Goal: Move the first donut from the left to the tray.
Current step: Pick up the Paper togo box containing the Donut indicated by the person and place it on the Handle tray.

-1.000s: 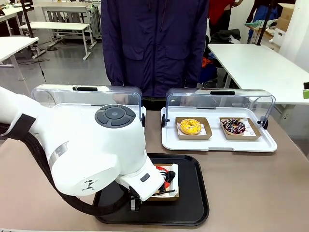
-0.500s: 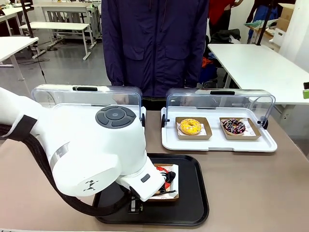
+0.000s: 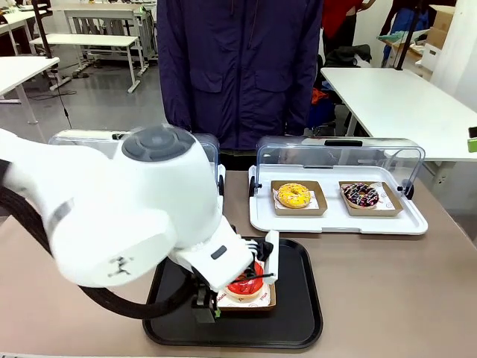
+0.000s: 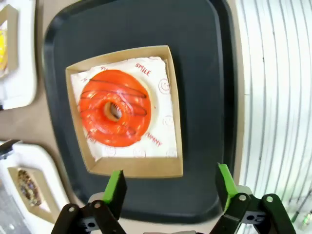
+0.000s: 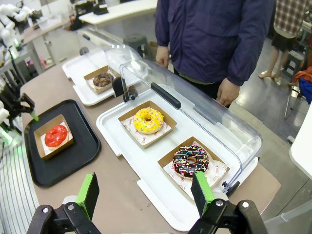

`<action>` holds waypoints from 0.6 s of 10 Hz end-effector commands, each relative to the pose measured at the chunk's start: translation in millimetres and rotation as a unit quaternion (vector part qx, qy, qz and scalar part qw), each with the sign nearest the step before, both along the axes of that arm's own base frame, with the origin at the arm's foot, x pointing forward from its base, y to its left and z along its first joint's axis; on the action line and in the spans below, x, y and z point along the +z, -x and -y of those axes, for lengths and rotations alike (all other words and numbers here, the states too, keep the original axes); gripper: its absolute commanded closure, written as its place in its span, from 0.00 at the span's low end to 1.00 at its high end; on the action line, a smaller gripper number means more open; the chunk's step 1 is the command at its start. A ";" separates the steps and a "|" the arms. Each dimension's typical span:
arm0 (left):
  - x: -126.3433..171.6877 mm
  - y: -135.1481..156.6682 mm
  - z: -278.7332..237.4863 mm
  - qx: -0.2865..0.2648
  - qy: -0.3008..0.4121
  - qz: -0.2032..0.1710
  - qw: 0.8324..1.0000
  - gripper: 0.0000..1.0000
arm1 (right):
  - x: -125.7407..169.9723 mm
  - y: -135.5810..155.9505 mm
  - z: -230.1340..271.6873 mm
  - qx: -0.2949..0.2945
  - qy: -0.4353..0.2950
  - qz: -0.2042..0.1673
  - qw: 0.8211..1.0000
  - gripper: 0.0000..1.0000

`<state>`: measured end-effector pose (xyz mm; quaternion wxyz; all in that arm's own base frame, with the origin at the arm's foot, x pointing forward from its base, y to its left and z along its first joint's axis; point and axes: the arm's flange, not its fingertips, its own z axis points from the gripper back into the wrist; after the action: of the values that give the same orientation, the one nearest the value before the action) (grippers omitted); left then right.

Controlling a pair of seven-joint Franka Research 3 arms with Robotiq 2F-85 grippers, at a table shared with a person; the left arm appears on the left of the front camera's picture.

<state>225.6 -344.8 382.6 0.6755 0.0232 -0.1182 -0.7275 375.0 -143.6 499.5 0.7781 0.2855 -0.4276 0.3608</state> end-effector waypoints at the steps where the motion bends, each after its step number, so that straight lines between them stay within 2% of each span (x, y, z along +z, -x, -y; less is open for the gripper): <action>1: 3.1 40.5 -85.3 -0.011 0.001 -0.014 1.000 0.00 | -0.3 -2.9 -0.5 0.003 -0.007 0.018 1.000 0.00; 2: 10.1 38.1 -86.7 -0.013 0.002 -0.013 1.000 0.00 | -0.3 -2.9 -0.5 0.003 -0.007 0.018 1.000 0.00; 3: 10.5 35.4 -85.1 -0.019 -0.004 -0.036 0.999 0.00 | -0.3 -2.9 -0.5 0.003 -0.007 0.018 1.000 0.00; 4: 32.8 2.7 -19.1 -0.004 -0.004 -0.005 1.000 0.00 | -0.3 -2.9 -0.5 0.003 -0.007 0.018 1.000 0.00; 6: 32.8 2.7 -19.1 -0.004 -0.004 -0.005 1.000 0.00 | -0.3 -2.9 -0.5 0.003 -0.007 0.018 1.000 0.00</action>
<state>222.4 -319.9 421.1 0.6696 0.0194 -0.1058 -0.7349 375.1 -143.6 499.4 0.7782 0.2856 -0.4274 0.3609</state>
